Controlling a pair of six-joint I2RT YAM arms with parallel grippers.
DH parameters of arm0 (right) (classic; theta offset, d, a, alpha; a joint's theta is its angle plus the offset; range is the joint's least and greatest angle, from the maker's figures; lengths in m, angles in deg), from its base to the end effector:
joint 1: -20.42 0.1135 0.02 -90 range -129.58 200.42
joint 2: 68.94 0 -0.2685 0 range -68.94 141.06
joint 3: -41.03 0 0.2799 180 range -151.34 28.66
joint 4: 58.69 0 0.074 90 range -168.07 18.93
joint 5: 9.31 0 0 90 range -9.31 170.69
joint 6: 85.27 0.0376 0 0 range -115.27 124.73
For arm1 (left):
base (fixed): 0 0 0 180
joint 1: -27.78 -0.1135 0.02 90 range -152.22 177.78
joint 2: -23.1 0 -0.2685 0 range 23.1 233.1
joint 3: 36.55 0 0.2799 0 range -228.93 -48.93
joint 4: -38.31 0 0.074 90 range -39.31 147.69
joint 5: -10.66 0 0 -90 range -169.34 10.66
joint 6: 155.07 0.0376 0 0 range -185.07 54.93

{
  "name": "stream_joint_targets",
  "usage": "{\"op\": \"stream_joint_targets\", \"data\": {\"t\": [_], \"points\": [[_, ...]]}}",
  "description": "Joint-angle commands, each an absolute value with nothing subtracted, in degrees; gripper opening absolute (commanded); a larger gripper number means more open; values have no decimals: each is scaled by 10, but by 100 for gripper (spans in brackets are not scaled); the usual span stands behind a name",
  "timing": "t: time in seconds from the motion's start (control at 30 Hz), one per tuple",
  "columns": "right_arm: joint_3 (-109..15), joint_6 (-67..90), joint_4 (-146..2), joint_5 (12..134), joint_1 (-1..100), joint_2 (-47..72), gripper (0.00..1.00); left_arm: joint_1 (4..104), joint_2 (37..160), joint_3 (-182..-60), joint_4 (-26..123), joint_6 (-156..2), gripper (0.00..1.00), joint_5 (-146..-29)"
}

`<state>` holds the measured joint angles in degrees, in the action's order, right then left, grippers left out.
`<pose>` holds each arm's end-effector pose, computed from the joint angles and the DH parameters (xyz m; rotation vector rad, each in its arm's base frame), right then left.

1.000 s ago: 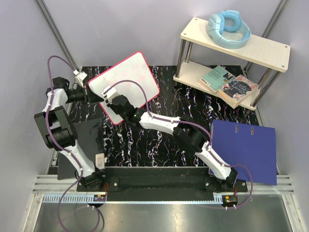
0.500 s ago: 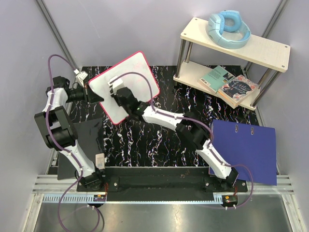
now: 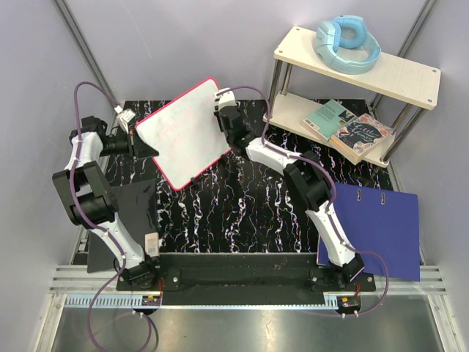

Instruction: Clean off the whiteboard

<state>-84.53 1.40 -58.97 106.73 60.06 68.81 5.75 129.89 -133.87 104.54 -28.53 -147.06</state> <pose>0.4707 0.3685 0.2117 -0.3360 1.7341 0.0529 0.3796 0.1161 0.2390 0.4455 2.0839 -1.1124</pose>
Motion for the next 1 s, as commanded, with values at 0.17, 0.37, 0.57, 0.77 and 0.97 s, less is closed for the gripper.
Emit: {"op": "stream_joint_targets", "data": {"t": [0.17,0.37,0.57,0.77,0.97], "points": [[-784,-10,-563,982,681,667,0,79,1289,-1358,1066,-212,0,-1419],[-791,-24,-561,949,746,666,0,81,1286,-1354,1068,-210,0,-1413],[-789,2,-555,898,787,647,0,82,1280,-1347,1069,-203,0,-1404],[-860,-7,-572,946,797,683,0,82,1280,-1348,1070,-205,0,-1404],[-1023,-27,-607,1054,785,752,0,82,1266,-1341,1073,-196,0,-1394]]}}
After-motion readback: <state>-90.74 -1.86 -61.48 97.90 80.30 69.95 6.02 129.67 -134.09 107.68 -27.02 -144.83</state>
